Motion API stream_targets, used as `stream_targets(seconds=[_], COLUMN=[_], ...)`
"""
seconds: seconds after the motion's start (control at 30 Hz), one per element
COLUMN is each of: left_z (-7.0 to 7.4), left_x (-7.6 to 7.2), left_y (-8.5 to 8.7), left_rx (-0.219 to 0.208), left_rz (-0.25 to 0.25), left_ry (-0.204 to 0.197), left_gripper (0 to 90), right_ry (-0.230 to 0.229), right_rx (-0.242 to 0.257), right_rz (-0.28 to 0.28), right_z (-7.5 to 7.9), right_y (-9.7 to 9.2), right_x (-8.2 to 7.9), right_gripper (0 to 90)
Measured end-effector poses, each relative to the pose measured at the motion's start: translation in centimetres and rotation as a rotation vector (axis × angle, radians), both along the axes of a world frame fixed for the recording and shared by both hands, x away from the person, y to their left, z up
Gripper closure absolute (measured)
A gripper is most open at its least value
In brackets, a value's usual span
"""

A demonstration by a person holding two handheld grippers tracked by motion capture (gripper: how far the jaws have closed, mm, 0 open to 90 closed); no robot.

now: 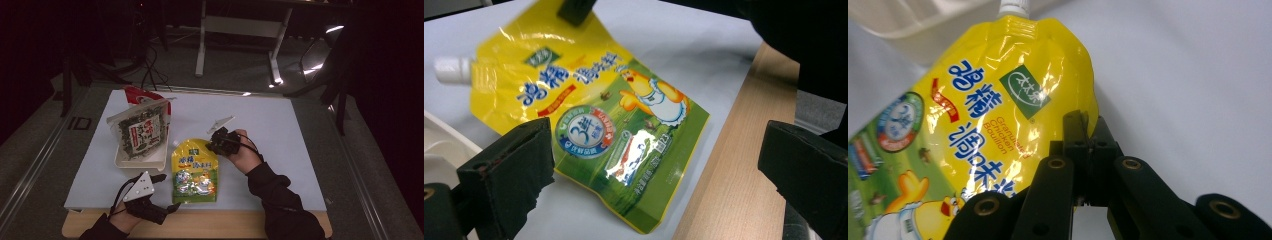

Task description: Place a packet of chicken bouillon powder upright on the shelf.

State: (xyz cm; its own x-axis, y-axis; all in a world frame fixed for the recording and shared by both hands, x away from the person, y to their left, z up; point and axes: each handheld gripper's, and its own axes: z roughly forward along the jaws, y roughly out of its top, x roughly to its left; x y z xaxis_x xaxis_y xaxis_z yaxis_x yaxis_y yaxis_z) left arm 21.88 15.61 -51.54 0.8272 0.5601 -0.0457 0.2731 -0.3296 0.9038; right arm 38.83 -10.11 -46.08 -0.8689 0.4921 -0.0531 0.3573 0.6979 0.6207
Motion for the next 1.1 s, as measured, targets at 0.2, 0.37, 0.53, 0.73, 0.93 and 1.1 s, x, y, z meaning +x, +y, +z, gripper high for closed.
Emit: stream_targets(seconds=[0.2,0.37,0.53,0.73,0.93,1.1], left_z=[0.1,0.1,0.1,0.2,0.1,0.0], left_x=[0.0,0.0,0.0,-0.1,0.0,0.0], left_y=[0.0,0.1,0.0,-0.1,-0.3,-0.5], left_rx=[0.0,-0.002,-0.003,-0.002,0.0,-0.001], left_rz=[0.001,0.002,0.001,-0.003,-0.006,-0.01], left_ry=[-0.006,-0.007,-0.007,-0.01,-0.007,-0.002], left_gripper=[2.4,2.4,2.4,2.3,2.4,2.4], right_ry=[-0.09,-0.162,-0.197,-0.208,-0.162,-0.172], right_rx=[0.068,0.127,0.181,0.185,0.24,0.269], right_rz=[0.047,0.076,0.157,0.235,0.223,0.244], right_z=[3.1,5.5,6.6,6.3,5.2,4.8], right_y=[-0.2,-0.8,-1.9,-3.9,-6.3,-6.6], right_x=[-2.0,-3.9,-5.7,-7.1,-7.5,-8.3], right_gripper=[90.0,90.0,90.0,89.9,89.7,89.7])
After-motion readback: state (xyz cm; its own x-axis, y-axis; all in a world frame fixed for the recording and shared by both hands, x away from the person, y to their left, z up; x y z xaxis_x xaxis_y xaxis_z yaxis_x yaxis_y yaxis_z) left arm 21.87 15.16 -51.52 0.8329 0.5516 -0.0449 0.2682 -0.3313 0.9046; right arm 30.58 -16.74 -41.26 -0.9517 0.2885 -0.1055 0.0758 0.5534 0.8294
